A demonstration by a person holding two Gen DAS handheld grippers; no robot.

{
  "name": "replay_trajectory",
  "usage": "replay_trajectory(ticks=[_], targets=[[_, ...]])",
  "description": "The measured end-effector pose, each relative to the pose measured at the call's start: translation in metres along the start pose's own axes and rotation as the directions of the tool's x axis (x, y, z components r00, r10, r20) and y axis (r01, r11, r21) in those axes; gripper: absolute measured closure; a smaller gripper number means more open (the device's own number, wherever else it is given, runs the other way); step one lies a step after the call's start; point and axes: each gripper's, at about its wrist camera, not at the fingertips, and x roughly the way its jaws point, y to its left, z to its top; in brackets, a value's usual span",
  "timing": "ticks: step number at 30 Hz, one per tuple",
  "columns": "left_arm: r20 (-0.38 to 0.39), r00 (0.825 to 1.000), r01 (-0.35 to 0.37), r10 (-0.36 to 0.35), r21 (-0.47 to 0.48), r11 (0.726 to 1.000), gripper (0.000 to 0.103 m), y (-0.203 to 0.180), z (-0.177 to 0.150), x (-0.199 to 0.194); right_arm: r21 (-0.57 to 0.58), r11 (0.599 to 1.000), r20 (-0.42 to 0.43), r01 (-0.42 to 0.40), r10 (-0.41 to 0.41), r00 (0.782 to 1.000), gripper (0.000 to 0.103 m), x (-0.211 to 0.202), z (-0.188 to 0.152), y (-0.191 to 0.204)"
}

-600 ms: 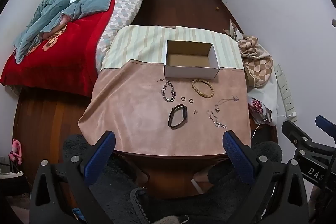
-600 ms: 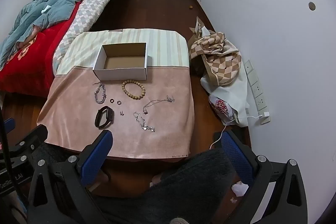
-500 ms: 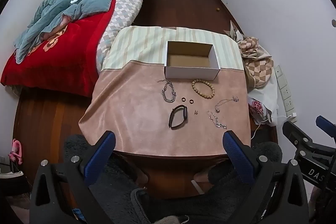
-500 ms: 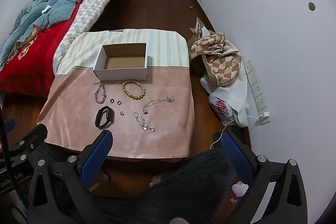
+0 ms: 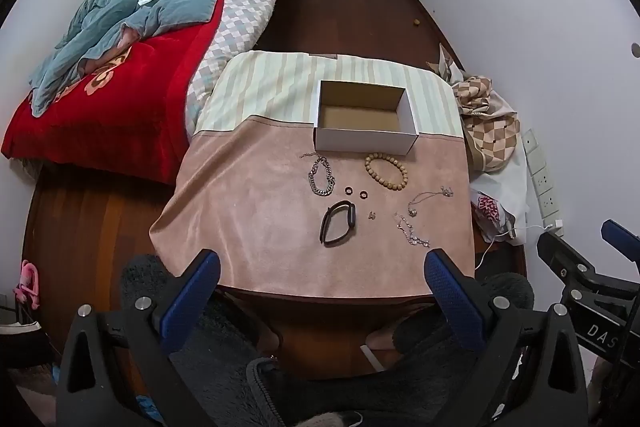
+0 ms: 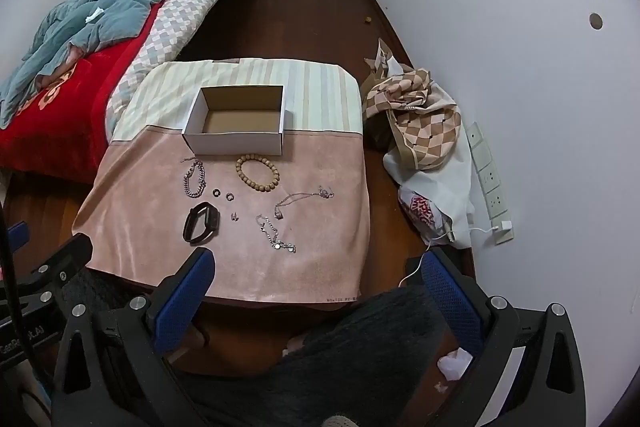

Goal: Organize jewelry

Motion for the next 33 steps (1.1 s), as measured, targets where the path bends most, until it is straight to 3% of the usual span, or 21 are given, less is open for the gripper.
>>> replay_trajectory(ticks=[33], targets=[[0.018, 1.0, -0.012, 0.013, -0.002, 1.0, 0.0, -0.0025, -0.0006, -0.0087, -0.02, 1.0, 0.018, 0.006, -0.006, 1.0, 0.0, -0.0049, -0.0001, 0.003]])
